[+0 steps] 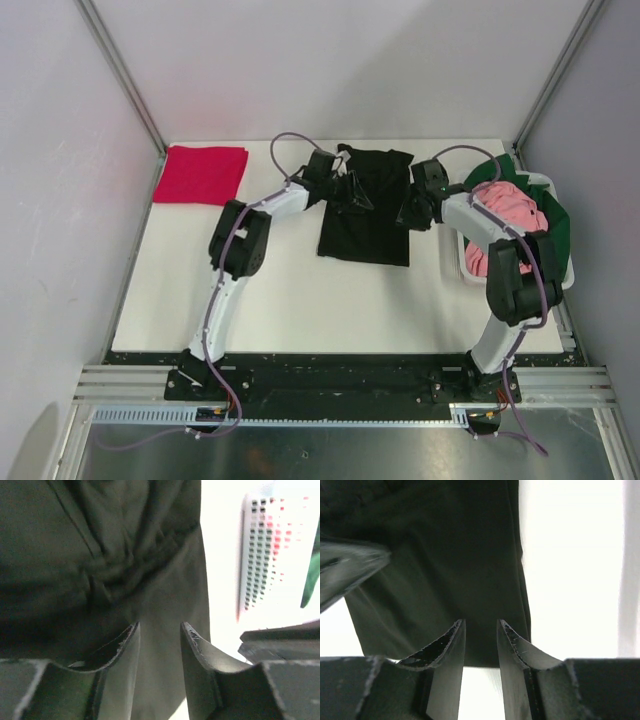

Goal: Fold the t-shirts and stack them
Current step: Grab one side of the 2/3 rectangular tshirt with both arms

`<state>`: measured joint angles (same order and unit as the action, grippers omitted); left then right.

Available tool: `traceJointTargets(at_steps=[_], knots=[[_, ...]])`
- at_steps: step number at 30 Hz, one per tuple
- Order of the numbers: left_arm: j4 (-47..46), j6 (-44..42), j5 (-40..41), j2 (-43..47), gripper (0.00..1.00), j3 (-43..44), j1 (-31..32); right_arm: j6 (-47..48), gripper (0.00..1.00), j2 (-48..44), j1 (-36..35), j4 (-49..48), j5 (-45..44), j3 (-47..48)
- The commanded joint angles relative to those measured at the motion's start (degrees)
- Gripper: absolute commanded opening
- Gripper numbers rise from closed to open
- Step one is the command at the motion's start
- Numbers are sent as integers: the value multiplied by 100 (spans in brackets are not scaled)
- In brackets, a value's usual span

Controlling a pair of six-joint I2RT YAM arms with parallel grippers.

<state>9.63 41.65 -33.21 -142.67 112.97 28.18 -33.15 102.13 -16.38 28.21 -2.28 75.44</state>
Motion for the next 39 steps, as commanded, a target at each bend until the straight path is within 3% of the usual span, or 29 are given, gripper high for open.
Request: traceJointTargets(at_steps=[1,4,8,13,20,39], knots=[[-48,-490,59,2048,46,-1166,-87,-14,37,-712,-115,124,-110,-560],[-61,-625,591,3069,49,-2526,-166,-92,38,-1054,-160,59,-136,-1093],[-61,-522,1139,3882,46,-4054,-404,-218,39,-1416,-188,-93,-134,-1736],[-66,-540,1071,4050,41,-4883,-446,-348,39,-1626,-190,-329,-141,-2168],[-73,-543,1094,3995,41,-5121,-437,-466,39,-1597,-198,-644,-76,-2457],[-72,-556,1212,3318,37,-4766,-228,-516,39,-1167,-198,-1162,-5,-2616]])
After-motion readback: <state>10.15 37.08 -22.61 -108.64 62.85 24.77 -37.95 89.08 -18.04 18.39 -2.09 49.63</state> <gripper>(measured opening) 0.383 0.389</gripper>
